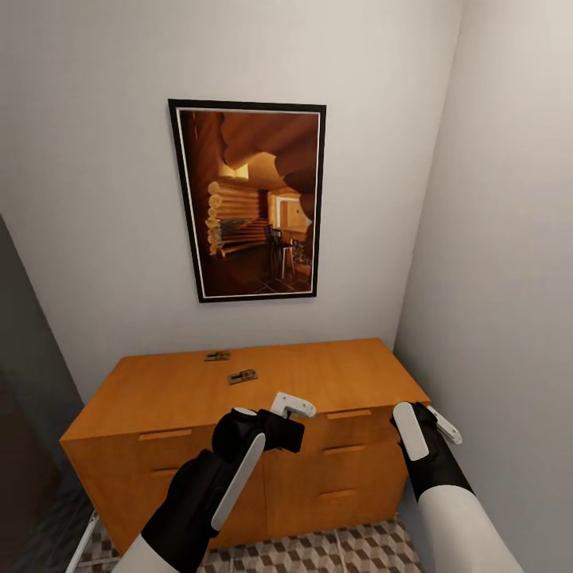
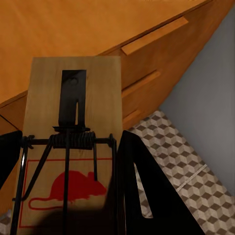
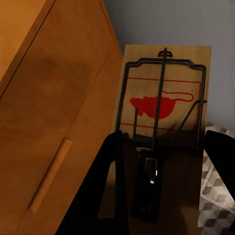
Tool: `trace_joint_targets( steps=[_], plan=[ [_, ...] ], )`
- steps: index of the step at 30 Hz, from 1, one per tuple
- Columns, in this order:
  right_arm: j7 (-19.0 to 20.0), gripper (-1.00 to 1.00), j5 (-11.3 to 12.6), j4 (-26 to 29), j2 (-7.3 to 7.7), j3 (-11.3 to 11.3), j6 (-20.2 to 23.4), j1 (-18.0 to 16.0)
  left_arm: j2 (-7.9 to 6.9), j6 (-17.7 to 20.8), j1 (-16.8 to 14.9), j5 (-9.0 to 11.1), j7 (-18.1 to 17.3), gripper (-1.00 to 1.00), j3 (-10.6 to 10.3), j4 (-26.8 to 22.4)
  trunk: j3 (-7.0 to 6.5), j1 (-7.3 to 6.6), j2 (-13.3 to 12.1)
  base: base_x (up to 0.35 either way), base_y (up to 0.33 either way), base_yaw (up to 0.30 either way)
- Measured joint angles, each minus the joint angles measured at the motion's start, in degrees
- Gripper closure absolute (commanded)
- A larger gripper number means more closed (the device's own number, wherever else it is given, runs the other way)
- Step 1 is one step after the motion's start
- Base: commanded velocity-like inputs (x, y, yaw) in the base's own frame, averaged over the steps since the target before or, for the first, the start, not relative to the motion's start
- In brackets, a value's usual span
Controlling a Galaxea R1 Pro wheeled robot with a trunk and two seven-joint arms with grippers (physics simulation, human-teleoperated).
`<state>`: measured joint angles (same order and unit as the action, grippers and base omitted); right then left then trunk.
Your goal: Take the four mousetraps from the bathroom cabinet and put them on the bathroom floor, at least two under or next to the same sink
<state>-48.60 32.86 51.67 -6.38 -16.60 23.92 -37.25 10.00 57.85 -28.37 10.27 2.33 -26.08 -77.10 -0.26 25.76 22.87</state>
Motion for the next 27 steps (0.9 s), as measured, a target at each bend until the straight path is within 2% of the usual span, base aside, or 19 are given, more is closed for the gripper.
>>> trace_joint_targets(
  steps=[27],
  plan=[
    [0.1, 1.0, 0.0, 0.0, 0.0, 0.0, 0.0, 0.0, 0.0, 0.0, 0.0, -0.7, 0.4, 1.0, 0.0, 0.1, 0.0, 0.0, 0.0, -0.001, 0.0, 0.0]
  ],
)
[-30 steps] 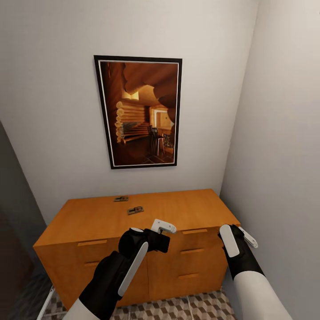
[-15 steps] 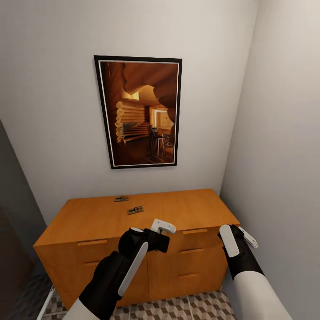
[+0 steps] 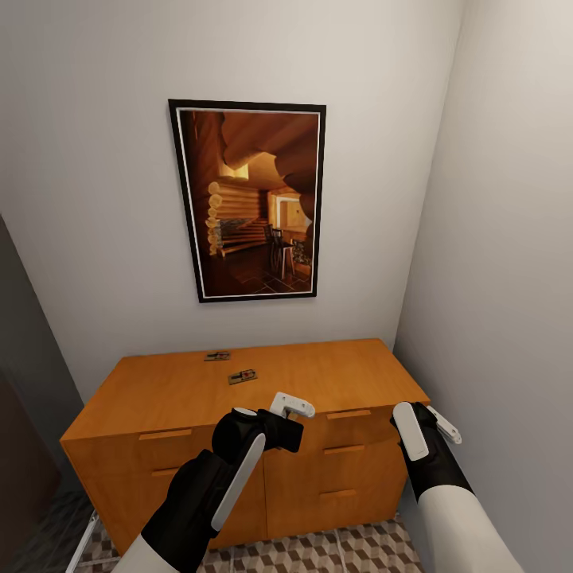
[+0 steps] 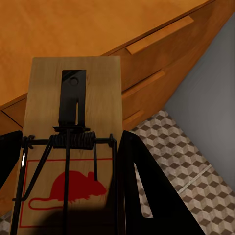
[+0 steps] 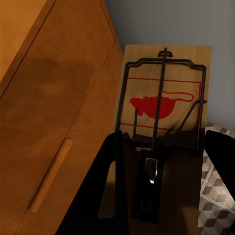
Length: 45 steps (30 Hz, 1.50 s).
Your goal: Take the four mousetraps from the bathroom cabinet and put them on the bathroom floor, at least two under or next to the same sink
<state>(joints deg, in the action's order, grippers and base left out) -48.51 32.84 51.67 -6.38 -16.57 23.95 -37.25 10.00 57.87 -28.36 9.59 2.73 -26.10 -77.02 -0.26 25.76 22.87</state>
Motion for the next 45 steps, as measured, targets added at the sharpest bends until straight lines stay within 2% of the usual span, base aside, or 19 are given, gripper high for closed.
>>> trace_joint_targets(
  steps=[12, 17, 24, 29, 31, 33, 34, 36, 38, 40, 41, 43, 44, 45],
  plan=[
    [0.0, 1.0, 0.0, 0.0, 0.0, 0.0, 0.1, 0.0, 0.0, 0.0, 0.2, 0.0, 0.0, 1.0, -0.1, 0.1, 0.0, 0.0, 0.0, 0.0, 0.0, 0.0],
    [0.0, 1.0, 0.0, 0.0, 0.0, 0.0, 0.1, 0.0, 0.0, -0.3, 0.9, 0.2, 0.0, 1.0, -1.8, 1.4, 0.0, 0.0, 0.0, 0.0, 0.0, 0.0],
    [0.0, 1.0, 0.0, 0.0, -0.05, 0.2, 0.1, 0.0, 0.0, -0.6, 1.0, 0.2, 0.0, 1.0, -2.4, 2.0, 0.0, 0.0, 0.0, 0.0, 0.0, 0.0],
    [0.2, 1.0, 0.2, -0.5, -0.11, 0.6, 0.1, 0.0, 0.0, -0.6, 1.2, 0.2, 0.0, 1.0, -2.4, 7.0, 0.0, 0.0, 0.0, 0.0, 0.0, 0.0],
    [2.3, 1.0, 0.0, -3.3, -0.16, 1.2, 0.1, 0.0, 0.0, -1.4, 1.3, 0.2, 0.1, 1.0, -2.4, 11.3, 0.01, 0.01, 0.0, 0.0, 0.0, 0.0],
    [7.2, 1.0, -1.6, -8.2, -0.18, 3.7, -0.2, 0.0, 0.0, -4.1, 1.4, 0.3, 0.1, 1.0, -2.2, 14.9, 0.01, 0.0, 0.0, 0.0, 0.0, 0.0],
    [8.7, 1.0, -2.4, -9.6, -0.16, 4.6, -0.3, 0.0, 0.0, -6.5, 1.4, 0.3, 0.1, 1.0, -2.1, 17.1, 0.01, 0.0, 0.0, 0.0, 0.0, 0.0],
    [14.1, 1.0, -6.2, -15.1, -0.17, 7.5, -1.0, 0.0, 0.0, -11.6, 1.6, 0.4, 0.0, 1.0, -2.0, 21.0, 0.01, 0.0, 0.0, 0.0, 0.0, 0.0],
    [18.6, 1.0, -10.5, -21.1, -0.27, 9.1, -3.7, 0.0, 0.0, -15.4, 2.0, 1.5, 0.0, 1.0, -1.9, 24.1, 0.01, 0.0, 0.0, 0.0, 0.0, 0.0],
    [22.4, 1.0, -14.3, -28.0, -0.43, 9.7, -9.1, 0.0, -1.75, -19.0, 3.1, 4.1, 0.1, 1.0, -1.8, 27.2, 0.02, 0.0, 0.0, 0.0, 0.0, 0.0],
    [23.2, 1.0, -15.2, -30.0, -0.45, 9.9, -10.8, 0.0, -2.39, -20.2, 3.4, 5.2, 0.1, 1.0, -1.8, 28.1, 0.01, 0.0, 0.0, 0.0, 0.0, 0.0],
    [26.5, 1.0, -18.1, -37.6, -0.48, 10.5, -17.9, 0.0, -5.05, -26.4, 4.3, 9.3, 0.1, 1.0, -1.7, 32.2, 0.03, 0.0, 0.0, 0.0, 0.0, 0.0],
    [27.5, 1.0, -19.2, -39.7, -0.49, 10.7, -19.7, 0.0, -5.74, -28.3, 4.5, 10.5, 0.1, 1.0, -1.7, 33.7, 0.01, 0.01, 0.0, 0.0, 0.0, 0.0],
    [29.2, 1.0, -21.5, -43.5, -0.51, 10.6, -22.6, 0.0, -6.85, -32.0, 4.7, 12.4, 0.1, 1.0, -1.7, 36.9, 0.03, 0.0, 0.0, 0.0, 0.0, 0.0]
  ],
)
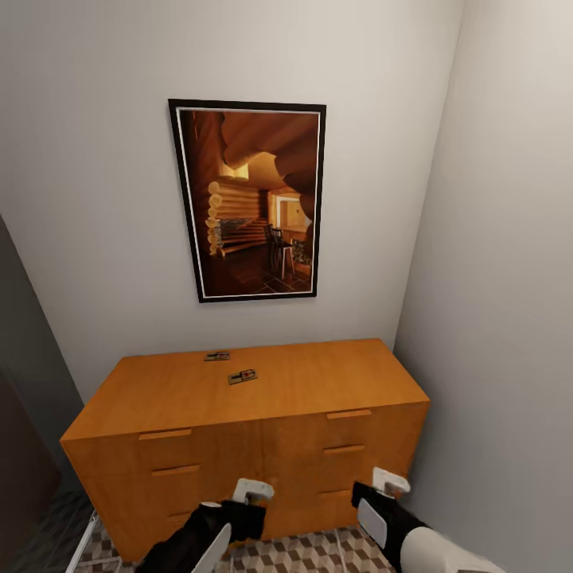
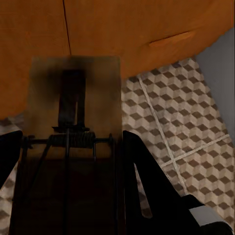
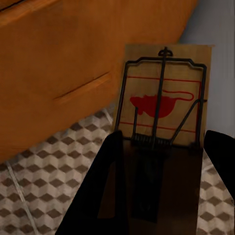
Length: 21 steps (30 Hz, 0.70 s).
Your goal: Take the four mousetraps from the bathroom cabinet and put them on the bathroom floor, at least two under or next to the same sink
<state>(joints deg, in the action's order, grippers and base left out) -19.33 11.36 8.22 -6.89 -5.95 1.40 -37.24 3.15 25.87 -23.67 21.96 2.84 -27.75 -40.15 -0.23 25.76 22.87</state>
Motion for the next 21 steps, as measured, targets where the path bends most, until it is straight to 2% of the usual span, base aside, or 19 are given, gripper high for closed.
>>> trace_joint_targets(
  steps=[1, 2, 3, 4, 5, 7, 10, 14, 16, 17, 18, 19, 21],
  plan=[
    [1.8, 1.0, -2.6, -3.7, -0.02, 0.0, -2.4, 0.0, -0.78, -4.0, 0.2, 1.9, 0.0, 1.0, 0.0, 3.9, 0.0, 0.0, 0.0, 0.0, 0.0, 0.0],
    [2.7, 1.0, -4.0, -5.4, -0.01, 0.1, -3.4, 0.0, -1.07, -6.1, 0.2, 2.9, -0.1, 1.0, 0.1, 6.1, -0.01, 0.01, 0.0, 0.0, 0.0, 0.0],
    [4.4, 1.0, -6.7, -7.9, 0.03, 0.0, -4.8, 0.2, -1.42, -10.1, 0.3, 4.4, -0.2, 1.0, 0.1, 10.3, 0.0, 0.0, 0.0, 0.0, 0.0, 0.0],
    [5.2, 1.0, -7.9, -8.8, 0.05, 0.2, -5.4, 0.3, -1.53, -12.3, 0.3, 5.1, -0.3, 1.0, 0.2, 12.7, -0.01, 0.01, 0.0, 0.0, 0.0, 0.0],
    [6.7, 1.0, -10.0, -10.0, 0.07, 0.2, -6.1, 0.5, -1.73, -16.5, 0.4, 6.3, -0.4, 1.0, 0.2, 16.8, -0.01, 0.0, 0.0, 0.0, 0.0, 0.0],
    [8.6, 1.0, -13.9, -11.3, 0.09, 0.3, -7.1, 1.1, -1.92, -24.0, 0.4, 7.6, -0.6, 1.0, 0.3, 24.4, -0.01, 0.0, 0.0, 0.0, 0.0, 0.0],
    [9.6, 1.0, -17.2, -12.0, 0.11, 0.3, -8.4, 2.7, -2.15, -30.2, 0.4, 8.4, -1.1, 1.0, 0.4, 31.7, -0.01, 0.0, 0.0, 0.0, 0.0, 0.0],
    [10.0, 1.0, -21.4, -12.2, 0.14, 0.4, -12.6, 6.0, -2.44, -37.4, 0.4, 9.4, -2.8, 1.0, 0.5, 38.7, -0.02, 0.0, 0.0, 0.0, 0.0, 0.0],
    [10.1, 1.0, -24.5, -12.3, 0.32, 0.3, -18.6, 8.3, -3.25, -42.5, 0.4, 12.2, -3.9, 1.0, 0.7, 41.8, -0.01, 0.0, 0.0, 0.0, 0.0, 0.0],
    [10.1, 1.0, -25.3, -12.3, 0.4, 0.3, -20.5, 8.9, -3.58, -43.9, 0.5, 13.2, -4.1, 1.0, 0.7, 42.3, -0.02, 0.0, 0.0, 0.0, 0.0, 0.0],
    [10.2, 1.0, -26.5, -12.3, 0.67, 0.3, -24.3, 10.1, -4.31, -46.4, 0.7, 15.3, -4.4, 1.0, 0.8, 43.0, -0.01, 0.0, 0.0, 0.0, 0.0, 0.0],
    [10.2, 1.0, -27.4, -12.3, 1.06, 0.2, -28.0, 11.4, -5.08, -48.8, 1.2, 17.3, -5.0, 1.0, 0.8, 43.5, -0.01, 0.0, 0.0, 0.0, 0.0, 0.0],
    [10.2, 1.0, -28.3, -12.3, 1.72, 0.2, -32.0, 13.2, -5.99, -52.1, 2.2, 19.9, -6.1, 1.0, 0.8, 43.9, -0.01, 0.0, 0.0, 0.0, 0.0, 0.0]
  ],
)
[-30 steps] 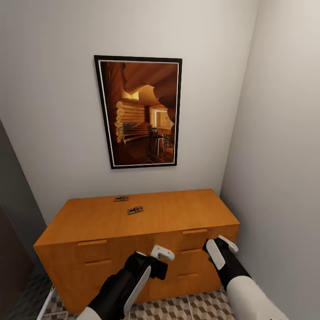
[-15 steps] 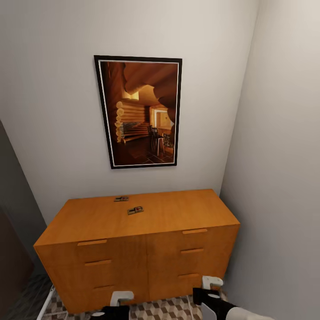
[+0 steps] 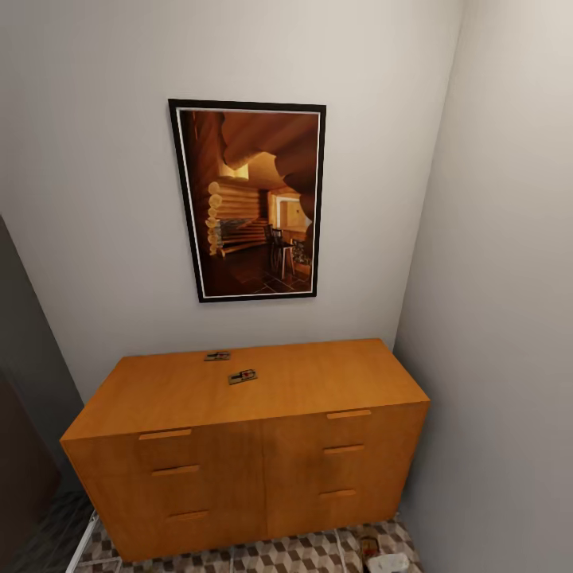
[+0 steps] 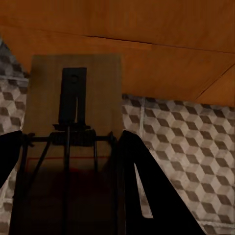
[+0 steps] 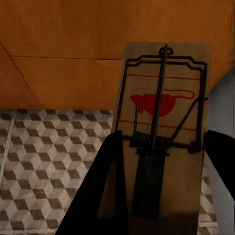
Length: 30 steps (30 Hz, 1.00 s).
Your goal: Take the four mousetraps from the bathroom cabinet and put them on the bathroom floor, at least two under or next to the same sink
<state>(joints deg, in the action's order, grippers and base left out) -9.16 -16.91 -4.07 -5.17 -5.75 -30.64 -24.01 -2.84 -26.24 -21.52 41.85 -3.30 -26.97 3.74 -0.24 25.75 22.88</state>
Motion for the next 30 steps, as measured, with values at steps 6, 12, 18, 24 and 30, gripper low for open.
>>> trace_joint_targets(
  steps=[6, 12, 18, 24, 30],
  plan=[
    [0.0, 1.0, -0.6, 0.0, 3.06, -0.2, -3.9, 2.2, -0.82, -10.1, 3.7, 3.2, -3.6, 1.0, -0.2, 0.4, -0.01, 0.0, 0.0, 0.0, 0.0, 0.0],
    [-0.8, 1.0, -0.6, 0.0, 4.22, -0.4, -4.2, 2.4, -0.99, -13.3, 5.9, 3.4, -3.6, 1.0, -0.2, 0.4, -0.01, 0.0, 0.0, 0.0, 0.0, 0.0],
    [-0.5, 1.0, -0.5, 0.0, 4.42, -0.3, -4.2, 2.4, -0.24, -13.3, 6.4, 3.4, -3.6, 1.0, -0.4, 0.4, -0.01, 0.01, 0.0, 0.0, 0.0, 0.0],
    [-0.1, 1.0, -0.6, -0.1, 4.53, -0.3, -4.1, 2.4, 0.78, -13.1, 6.5, 3.3, -3.7, 1.0, -0.3, 0.4, -0.01, 0.01, 0.0, 0.0, 0.0, 0.0],
    [-0.4, 1.0, -0.6, -0.1, 4.57, -0.2, -4.1, 2.4, 0.95, -13.1, 6.5, 3.3, -3.5, 1.0, -0.3, 0.4, -0.01, 0.03, 0.0, -0.056, 0.0, 0.0]
  ],
)
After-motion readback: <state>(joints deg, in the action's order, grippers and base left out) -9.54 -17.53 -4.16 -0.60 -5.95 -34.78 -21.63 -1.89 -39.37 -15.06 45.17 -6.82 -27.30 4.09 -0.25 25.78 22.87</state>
